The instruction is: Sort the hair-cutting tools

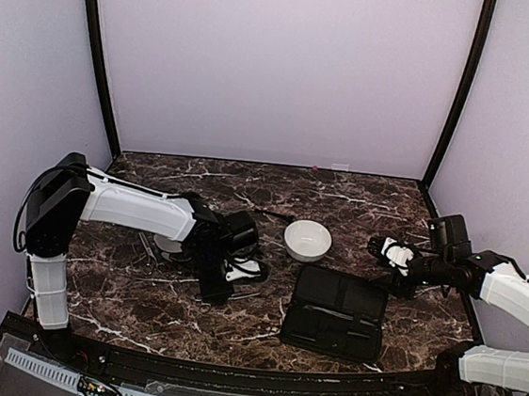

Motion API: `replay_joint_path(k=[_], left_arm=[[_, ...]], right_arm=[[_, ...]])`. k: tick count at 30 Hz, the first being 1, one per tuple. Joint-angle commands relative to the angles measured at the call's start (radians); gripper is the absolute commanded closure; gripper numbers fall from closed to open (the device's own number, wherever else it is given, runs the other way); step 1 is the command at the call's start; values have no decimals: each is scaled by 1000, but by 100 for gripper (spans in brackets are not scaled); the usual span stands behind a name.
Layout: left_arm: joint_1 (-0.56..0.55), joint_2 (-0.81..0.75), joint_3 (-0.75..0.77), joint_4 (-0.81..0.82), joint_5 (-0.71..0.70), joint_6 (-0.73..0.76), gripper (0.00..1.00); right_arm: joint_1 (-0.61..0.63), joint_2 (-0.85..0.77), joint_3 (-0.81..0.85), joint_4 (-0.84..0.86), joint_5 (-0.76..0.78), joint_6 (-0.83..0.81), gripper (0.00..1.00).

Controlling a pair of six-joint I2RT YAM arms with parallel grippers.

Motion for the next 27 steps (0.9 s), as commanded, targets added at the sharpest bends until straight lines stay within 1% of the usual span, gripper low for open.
replay_joint_path(k=[1, 4, 7, 9, 14, 17, 19, 23, 27], left_arm=[[1, 12, -31, -34, -41, -16, 79], [0, 18, -38, -15, -56, -15, 86], [-4, 18, -20, -24, -28, -19, 93], [-16, 9, 12, -36, -13, -19, 95], [-67, -21, 133, -79, -53, 7, 100], [-98, -21, 198, -95, -57, 41, 100], [-118, -17, 242, -100, -34, 59, 100], [-151, 0, 290, -105, -8, 91, 100], [-182, 58, 360, -143, -23, 104, 100]], right_arm=[[-5, -16, 11, 24, 9, 5, 51], [-5, -24, 7, 27, 9, 5, 51], [-5, -25, 8, 25, 8, 4, 51], [-5, -29, 7, 28, 13, 4, 51], [-5, -31, 8, 28, 16, 6, 51], [-6, -32, 8, 29, 18, 4, 51], [-6, -30, 11, 27, 25, 6, 51], [-6, -37, 7, 28, 21, 5, 51], [-6, -44, 21, 26, 50, 21, 50]])
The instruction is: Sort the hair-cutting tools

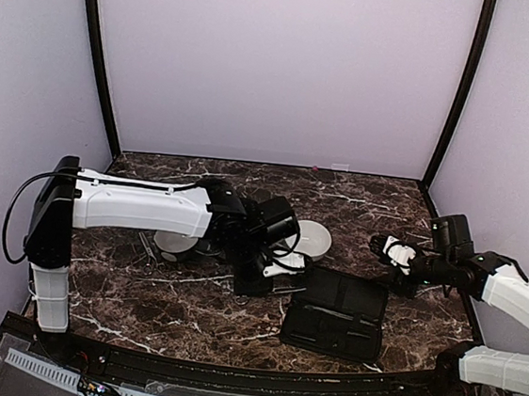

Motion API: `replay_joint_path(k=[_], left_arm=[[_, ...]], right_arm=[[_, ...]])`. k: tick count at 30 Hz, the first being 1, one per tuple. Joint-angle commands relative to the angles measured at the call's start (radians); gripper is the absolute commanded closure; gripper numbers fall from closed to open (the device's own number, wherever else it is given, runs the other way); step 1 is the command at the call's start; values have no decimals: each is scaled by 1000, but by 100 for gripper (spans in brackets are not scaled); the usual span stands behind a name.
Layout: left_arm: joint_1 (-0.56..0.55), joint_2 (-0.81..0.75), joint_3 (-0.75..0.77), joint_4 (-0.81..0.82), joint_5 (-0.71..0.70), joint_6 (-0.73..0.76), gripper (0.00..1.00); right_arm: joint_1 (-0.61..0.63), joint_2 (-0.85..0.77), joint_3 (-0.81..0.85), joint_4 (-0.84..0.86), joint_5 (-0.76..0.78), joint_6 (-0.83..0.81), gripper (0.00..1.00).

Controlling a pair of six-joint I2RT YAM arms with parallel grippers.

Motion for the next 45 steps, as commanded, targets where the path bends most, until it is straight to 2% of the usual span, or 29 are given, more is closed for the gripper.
replay_joint_path(k=[1, 4, 8, 15, 24, 25, 29, 31, 39, 45], left_arm=[[-32, 63, 94, -88, 4, 41, 100], [-58, 115, 149, -110, -29, 66, 100], [-70, 154, 191, -118, -51, 75, 100], [-75, 168, 192, -118, -47, 38, 100], [-82, 148, 123, -115, -73, 1, 100], [-82, 142, 114, -110, -82, -5, 97], [-82, 93, 70, -58, -79, -31, 77], [-81, 64, 20, 0, -29, -23, 71], [-82, 56, -65, 150, 26, -2, 68], [-81, 66, -87, 195, -5, -17, 69]], right_arm=[[-6, -23, 27, 19, 48, 20, 49], [-6, -4, 51, -8, 103, 8, 41], [-7, 99, 96, -72, 91, -15, 40], [-6, 312, 187, -108, 104, -33, 43], [8, 421, 237, -135, 42, -77, 51], [16, 428, 235, -129, 50, -73, 52], [52, 466, 230, -120, 83, -60, 58], [63, 484, 230, -113, 87, -49, 63], [126, 495, 233, -80, 88, -15, 86], [159, 476, 231, -58, 100, -8, 93]])
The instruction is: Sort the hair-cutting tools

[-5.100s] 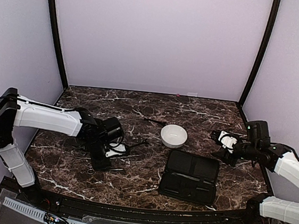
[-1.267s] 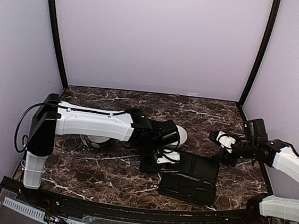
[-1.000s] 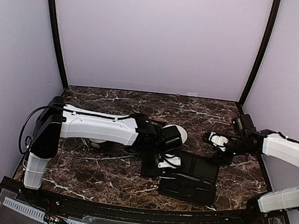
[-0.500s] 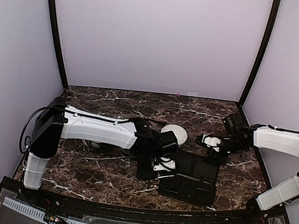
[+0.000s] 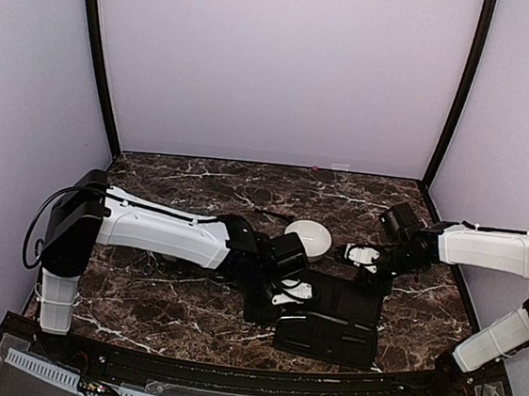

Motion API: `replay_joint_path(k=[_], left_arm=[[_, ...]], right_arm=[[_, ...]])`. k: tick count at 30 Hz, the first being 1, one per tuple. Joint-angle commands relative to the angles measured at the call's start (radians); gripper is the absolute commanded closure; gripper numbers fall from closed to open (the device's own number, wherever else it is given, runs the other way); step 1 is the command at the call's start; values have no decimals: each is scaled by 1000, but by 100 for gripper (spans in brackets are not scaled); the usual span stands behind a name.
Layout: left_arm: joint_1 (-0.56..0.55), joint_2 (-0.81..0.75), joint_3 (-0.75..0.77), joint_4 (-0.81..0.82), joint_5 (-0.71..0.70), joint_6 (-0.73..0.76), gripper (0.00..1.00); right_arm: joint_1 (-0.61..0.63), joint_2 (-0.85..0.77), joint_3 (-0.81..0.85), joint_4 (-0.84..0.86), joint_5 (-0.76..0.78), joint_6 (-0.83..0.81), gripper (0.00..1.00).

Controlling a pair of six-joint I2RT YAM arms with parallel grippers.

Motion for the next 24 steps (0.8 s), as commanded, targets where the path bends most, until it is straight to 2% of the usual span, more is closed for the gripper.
replay_joint_path(k=[1, 10, 13, 18, 24], left_arm=[[-3, -38, -37, 58, -4, -4, 70], [-2, -26, -85, 45, -32, -8, 72], [-2, -17, -91, 56, -32, -6, 78], [-2, 4, -39, 2, -34, -5, 99], [-4, 4, 40, -90, -51, 13, 100]], right_arm=[[26, -21, 12, 24, -13, 14, 93], [31, -36, -3, 43, 13, 16, 94], [30, -52, -9, 50, 14, 18, 94], [32, -85, -16, 59, 8, 20, 95], [32, -116, -24, 69, -1, 24, 95]])
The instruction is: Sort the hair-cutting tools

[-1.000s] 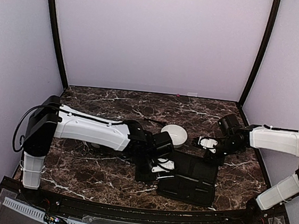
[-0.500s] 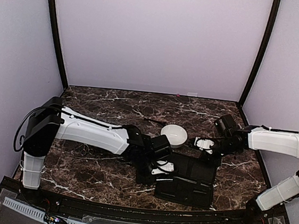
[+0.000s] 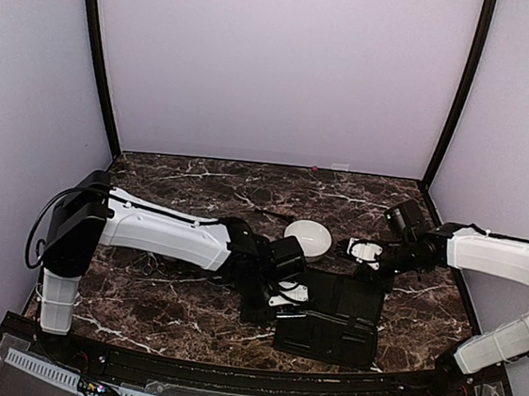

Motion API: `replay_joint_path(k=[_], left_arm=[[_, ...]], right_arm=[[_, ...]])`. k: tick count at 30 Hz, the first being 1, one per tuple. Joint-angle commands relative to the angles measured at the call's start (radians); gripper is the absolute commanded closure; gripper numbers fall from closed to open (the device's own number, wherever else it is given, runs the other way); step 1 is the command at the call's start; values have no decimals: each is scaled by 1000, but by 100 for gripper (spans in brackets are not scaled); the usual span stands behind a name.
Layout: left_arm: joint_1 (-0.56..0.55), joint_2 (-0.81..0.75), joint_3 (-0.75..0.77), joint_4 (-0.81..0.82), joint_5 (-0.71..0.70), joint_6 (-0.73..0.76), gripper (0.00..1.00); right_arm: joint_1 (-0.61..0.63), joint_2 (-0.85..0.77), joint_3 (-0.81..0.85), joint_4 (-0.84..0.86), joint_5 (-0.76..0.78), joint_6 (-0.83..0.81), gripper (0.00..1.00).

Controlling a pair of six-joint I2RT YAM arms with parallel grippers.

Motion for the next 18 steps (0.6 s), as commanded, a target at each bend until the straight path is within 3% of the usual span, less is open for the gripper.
replay_joint_path(k=[1, 18], left_arm=[[-4, -4, 73, -107, -22, 22, 100], [-44, 71, 184, -227, -131, 74, 100]], right_arm=[[8, -37, -10, 44, -15, 14, 95], [19, -79, -26, 62, -13, 20, 96]])
